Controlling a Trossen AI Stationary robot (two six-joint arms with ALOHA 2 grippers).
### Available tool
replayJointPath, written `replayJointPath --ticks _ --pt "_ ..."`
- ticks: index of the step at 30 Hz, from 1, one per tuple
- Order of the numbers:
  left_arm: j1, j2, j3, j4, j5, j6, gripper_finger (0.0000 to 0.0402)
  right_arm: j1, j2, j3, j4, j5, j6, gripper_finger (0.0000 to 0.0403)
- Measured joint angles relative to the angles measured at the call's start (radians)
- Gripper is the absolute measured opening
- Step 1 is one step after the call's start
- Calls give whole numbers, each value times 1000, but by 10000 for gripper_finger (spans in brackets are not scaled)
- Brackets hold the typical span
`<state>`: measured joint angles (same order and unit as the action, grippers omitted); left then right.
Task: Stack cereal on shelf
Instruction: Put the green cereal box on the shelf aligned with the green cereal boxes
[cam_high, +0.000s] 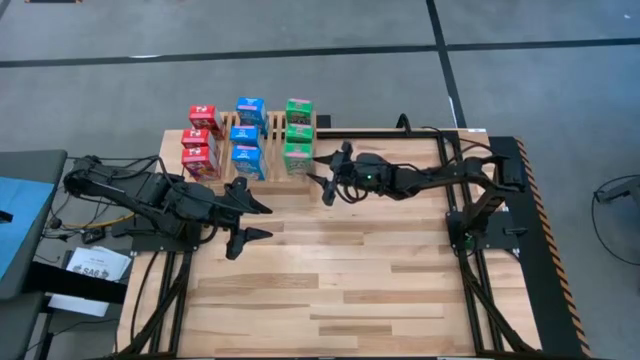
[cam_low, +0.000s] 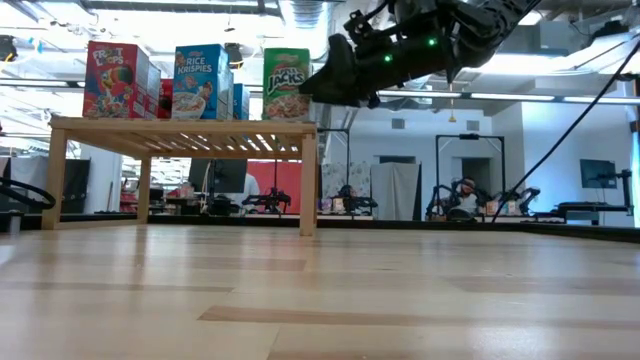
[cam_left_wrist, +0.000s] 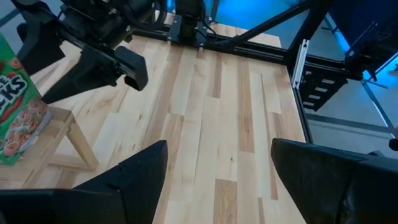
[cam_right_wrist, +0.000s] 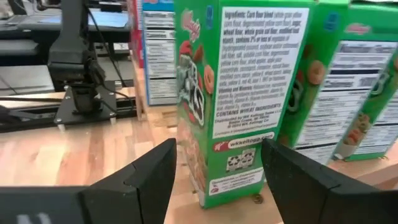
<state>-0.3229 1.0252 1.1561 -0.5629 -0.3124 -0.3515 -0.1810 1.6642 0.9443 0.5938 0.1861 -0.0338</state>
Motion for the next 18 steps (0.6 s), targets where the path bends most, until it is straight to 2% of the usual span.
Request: replayJointPath --ticks 18 --pt "0 0 0 0 -2 0 275 -12 1 0 -11 0 -19 260"
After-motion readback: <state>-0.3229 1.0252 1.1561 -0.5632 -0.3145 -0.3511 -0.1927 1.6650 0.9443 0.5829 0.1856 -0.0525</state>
